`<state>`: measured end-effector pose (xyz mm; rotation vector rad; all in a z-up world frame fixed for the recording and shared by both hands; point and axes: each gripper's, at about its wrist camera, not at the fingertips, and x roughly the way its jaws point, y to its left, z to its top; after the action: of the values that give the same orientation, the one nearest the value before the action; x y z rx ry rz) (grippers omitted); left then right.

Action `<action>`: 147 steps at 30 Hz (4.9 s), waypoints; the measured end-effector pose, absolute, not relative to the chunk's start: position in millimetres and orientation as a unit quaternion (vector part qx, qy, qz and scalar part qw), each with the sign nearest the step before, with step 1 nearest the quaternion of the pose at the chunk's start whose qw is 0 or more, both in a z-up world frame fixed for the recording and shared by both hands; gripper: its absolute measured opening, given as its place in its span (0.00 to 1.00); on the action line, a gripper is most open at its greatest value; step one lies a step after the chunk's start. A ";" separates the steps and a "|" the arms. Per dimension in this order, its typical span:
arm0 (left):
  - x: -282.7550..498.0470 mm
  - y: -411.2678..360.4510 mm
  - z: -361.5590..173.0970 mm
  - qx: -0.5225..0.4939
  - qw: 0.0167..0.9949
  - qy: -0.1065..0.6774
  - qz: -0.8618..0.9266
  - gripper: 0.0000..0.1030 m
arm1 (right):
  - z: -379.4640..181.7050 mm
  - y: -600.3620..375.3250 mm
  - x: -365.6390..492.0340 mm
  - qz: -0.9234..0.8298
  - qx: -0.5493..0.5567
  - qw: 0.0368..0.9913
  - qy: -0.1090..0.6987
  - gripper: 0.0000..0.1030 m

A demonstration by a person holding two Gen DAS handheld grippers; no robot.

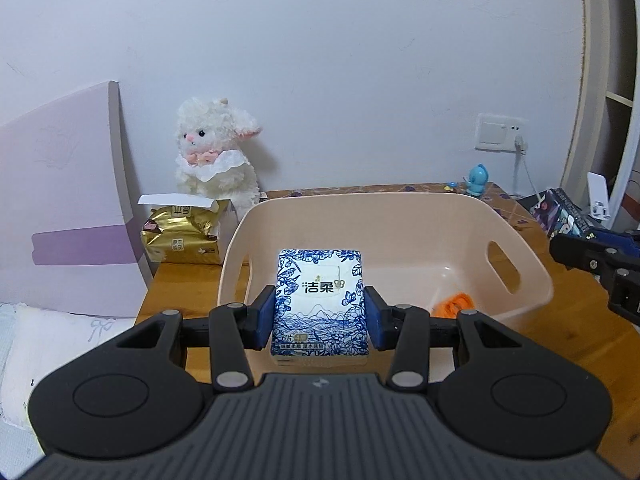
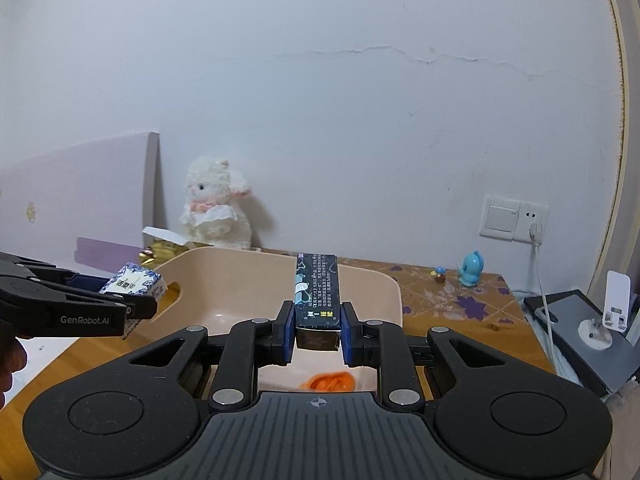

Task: Organize objects
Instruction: 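Lift the tissue pack and dark blue box into the beige bin and release both, then grasp the small black box with the left tool while the right tool grasps the green snack bag, then carry the black box and snack bag into the beige bin and open both tools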

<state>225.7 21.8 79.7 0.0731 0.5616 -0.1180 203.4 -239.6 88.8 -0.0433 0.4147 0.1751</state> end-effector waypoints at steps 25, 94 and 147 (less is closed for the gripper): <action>298.7 18.5 33.5 0.041 0.942 0.329 -0.042 0.74 | 42.1 -231.0 271.4 0.056 -0.016 0.960 0.272 0.58; 254.4 -11.8 -33.7 0.005 0.906 0.415 -0.077 0.91 | -59.7 -225.2 223.2 0.086 0.000 0.908 0.410 1.00; 187.9 3.0 -43.6 0.000 0.896 0.429 -0.114 0.45 | -40.1 -234.0 171.4 0.107 0.015 0.909 0.403 0.32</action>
<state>187.9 3.0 -43.6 0.0004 0.8887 -0.2369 171.4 -234.0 -40.1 0.0318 0.8312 0.2214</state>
